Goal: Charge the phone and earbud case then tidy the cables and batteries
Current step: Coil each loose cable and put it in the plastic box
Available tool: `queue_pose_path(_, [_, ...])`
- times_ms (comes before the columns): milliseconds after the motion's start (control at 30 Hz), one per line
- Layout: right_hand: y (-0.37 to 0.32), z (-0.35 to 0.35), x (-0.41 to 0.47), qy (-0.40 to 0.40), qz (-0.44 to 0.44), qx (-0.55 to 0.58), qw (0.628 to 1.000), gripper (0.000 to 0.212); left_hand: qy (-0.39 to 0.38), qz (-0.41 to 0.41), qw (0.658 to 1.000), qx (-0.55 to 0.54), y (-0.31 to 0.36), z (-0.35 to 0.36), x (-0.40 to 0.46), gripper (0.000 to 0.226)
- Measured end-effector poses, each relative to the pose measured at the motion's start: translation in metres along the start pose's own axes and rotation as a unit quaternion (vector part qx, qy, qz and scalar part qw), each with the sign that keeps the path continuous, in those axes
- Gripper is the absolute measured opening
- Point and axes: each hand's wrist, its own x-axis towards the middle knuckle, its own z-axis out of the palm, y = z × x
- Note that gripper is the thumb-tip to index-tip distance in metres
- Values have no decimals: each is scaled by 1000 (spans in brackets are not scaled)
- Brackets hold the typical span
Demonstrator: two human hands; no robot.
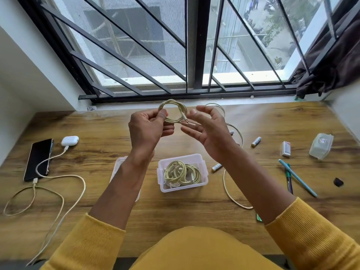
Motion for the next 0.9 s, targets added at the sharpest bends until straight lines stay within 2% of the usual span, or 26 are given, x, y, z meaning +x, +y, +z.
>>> queue_pose_path(100, [8,-2,-5,12,41,40,998,44,18,-10,1000,-6,-1,-2,-1,18])
queue_pose_path(200, [17,-6,-12,-36,62,74,995,57,23,-51,996,-63,-1,-2,-4,17])
queue_pose_path(300, [25,-4,-13,-83,25,8,996,46,-15,-111,982,-152,0,0,-10,17])
queue_pose_path(367, [25,0,-10,-74,3,-19,997,33,-49,-142,968,-199,0,2,-15,20])
queue_pose_path(500, [16,1,-3,-43,-3,-26,999,29,-78,-171,952,-241,-2,6,-22,23])
queue_pose_path(600, [13,-2,1,-45,-4,-28,999,27,-88,-175,954,-226,-4,4,-24,24])
queue_pose_path(767, [9,-8,4,-41,-16,-28,999,20,-104,-177,972,-111,-10,-5,-21,38])
queue_pose_path(900, [9,-9,3,-84,-19,-64,994,19,-107,-86,990,-36,-11,-3,-10,40])
